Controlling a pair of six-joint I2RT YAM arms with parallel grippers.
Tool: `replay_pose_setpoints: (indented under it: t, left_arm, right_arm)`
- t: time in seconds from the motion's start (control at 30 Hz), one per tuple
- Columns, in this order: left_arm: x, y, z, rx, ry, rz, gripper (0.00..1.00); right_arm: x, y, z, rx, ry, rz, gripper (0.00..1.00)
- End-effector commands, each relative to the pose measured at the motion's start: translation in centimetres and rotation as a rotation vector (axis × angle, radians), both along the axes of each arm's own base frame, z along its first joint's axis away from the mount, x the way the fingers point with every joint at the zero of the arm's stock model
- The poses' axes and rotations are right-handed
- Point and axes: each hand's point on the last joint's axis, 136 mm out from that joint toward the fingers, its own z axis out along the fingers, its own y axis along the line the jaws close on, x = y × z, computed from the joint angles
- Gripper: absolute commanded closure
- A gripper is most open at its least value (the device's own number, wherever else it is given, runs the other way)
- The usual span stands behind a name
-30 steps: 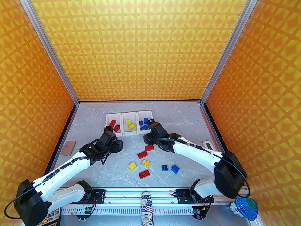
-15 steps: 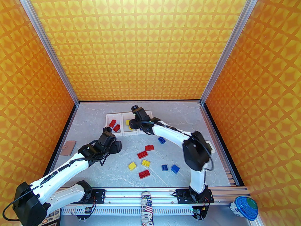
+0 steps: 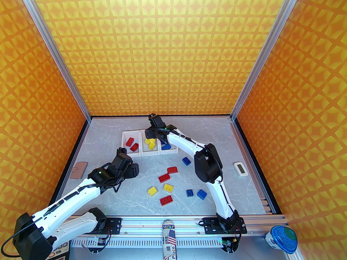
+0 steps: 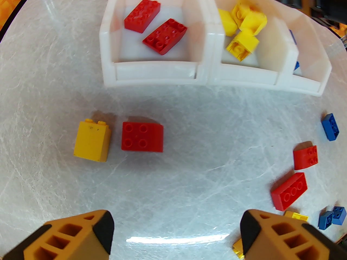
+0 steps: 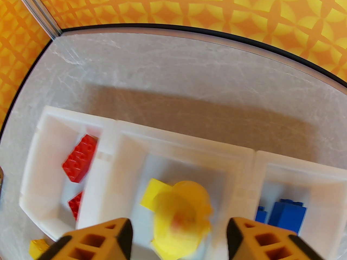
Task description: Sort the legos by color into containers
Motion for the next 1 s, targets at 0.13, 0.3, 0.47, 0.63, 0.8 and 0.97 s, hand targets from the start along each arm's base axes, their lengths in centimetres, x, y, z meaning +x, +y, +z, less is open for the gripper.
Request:
replay_pose_setpoints:
  t: [0.13,0.3,0.47,0.63,0.8,0.97]
  left_arm:
    - [0.0,2.5,-1.3,0.011,0.018,0.113,0.14]
    - [0.3,4.2,-2.8,0.011,0.030,0.183,0.13]
    - [0.8,5.6,-4.0,0.030,0.047,0.223,0.13]
    - [1.8,6.4,-5.0,0.017,0.054,0.246,0.16]
    - [3.1,6.9,-5.6,0.009,0.074,0.277,0.19]
    - [4.3,7.0,-6.3,-0.002,0.089,0.280,0.21]
  right_arm:
    - [-3.4,-1.0,2.8,0.027,-0.019,0.079,0.34]
    - [-6.9,-4.1,4.4,0.005,-0.073,0.068,0.34]
    - [-10.8,-6.6,5.3,0.011,-0.092,0.092,0.34]
    - [-14.4,-9.2,5.6,0.023,-0.095,0.084,0.35]
    - [-17.5,-12.2,4.9,0.025,-0.091,0.048,0.36]
    - [-19.8,-15.0,5.1,0.006,-0.102,0.006,0.36]
